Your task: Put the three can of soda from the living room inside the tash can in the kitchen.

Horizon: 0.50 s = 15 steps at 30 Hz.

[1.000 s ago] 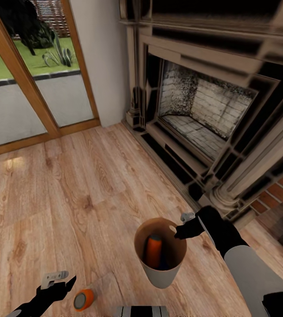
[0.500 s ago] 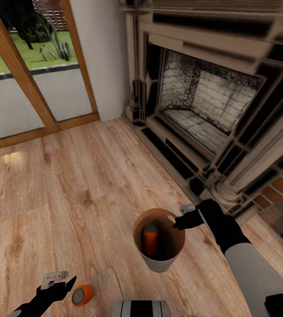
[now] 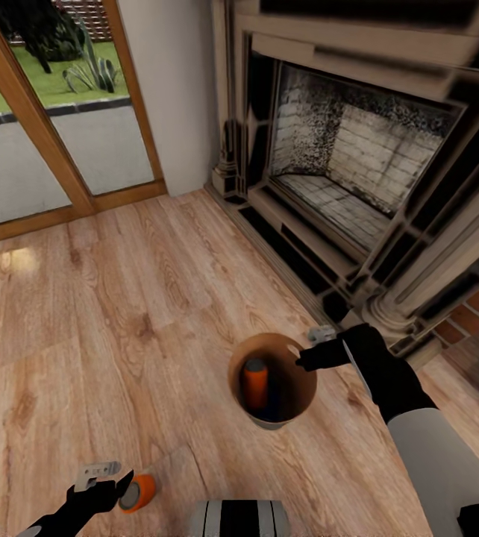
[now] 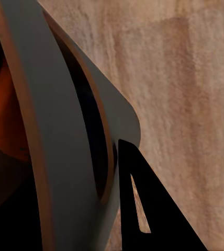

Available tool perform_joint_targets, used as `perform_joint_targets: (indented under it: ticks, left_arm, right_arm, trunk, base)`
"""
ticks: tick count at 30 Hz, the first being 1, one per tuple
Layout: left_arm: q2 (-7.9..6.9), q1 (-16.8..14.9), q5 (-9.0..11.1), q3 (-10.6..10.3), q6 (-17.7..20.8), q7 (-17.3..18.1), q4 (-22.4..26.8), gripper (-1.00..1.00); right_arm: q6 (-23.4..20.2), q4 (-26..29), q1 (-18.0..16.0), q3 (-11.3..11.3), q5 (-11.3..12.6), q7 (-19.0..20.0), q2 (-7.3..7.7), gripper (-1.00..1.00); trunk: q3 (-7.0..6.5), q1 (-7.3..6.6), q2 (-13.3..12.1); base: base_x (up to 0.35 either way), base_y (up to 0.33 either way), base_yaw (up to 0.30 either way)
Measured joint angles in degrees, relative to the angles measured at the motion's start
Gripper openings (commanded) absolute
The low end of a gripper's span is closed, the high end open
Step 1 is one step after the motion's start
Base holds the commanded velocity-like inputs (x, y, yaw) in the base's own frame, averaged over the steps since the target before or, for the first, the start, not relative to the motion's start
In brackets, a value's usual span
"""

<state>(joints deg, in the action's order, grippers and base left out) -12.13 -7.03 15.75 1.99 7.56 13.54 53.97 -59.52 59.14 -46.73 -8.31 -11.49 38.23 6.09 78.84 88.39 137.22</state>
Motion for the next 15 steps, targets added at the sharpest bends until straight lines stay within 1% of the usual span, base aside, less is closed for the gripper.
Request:
perform_joint_targets:
  ticks: [2,7,10,12,15]
  left_arm:
    - [0.00,0.00,-0.01,-0.02,0.00,0.00,0.00,1.00]
    - [0.00,0.00,-0.02,-0.05,0.00,0.00,0.00,1.00]
    - [0.00,0.00,-0.02,-0.05,0.00,0.00,0.00,1.00]
    - [0.00,0.00,0.03,-0.08,0.00,0.03,0.00,1.00]
    - [0.00,0.00,0.05,-0.08,0.00,0.06,0.00,1.00]
  right_arm:
    - [0.09,0.25,0.00,0.01,-0.46,-0.01,0.16,-1.00]
    - [-0.10,1.45,-0.01,0.09,0.17,0.05,0.87,-1.00]
    - [0.08,2.06,-0.01,0.09,-0.30,-0.01,0.97,-1.00]
    - [0.16,2.94,-0.03,0.15,-0.29,-0.02,1.02,-1.00]
    - [-0.15,3.42,0.05,0.62,0.46,0.11,1.03,-1.00]
  trunk:
    - [0.53,0.44,0.80]
    - [1.84,1.54,2.81]
    - [2.62,2.20,4.01]
    - [2.79,2.20,4.03]
    - [3.00,2.20,4.03]
  base:
    - [0.000,0.000,0.000]
    - [0.000,0.000,0.000]
    - [0.000,0.000,0.000]
    - [0.000,0.000,0.000]
    - [0.000,0.000,0.000]
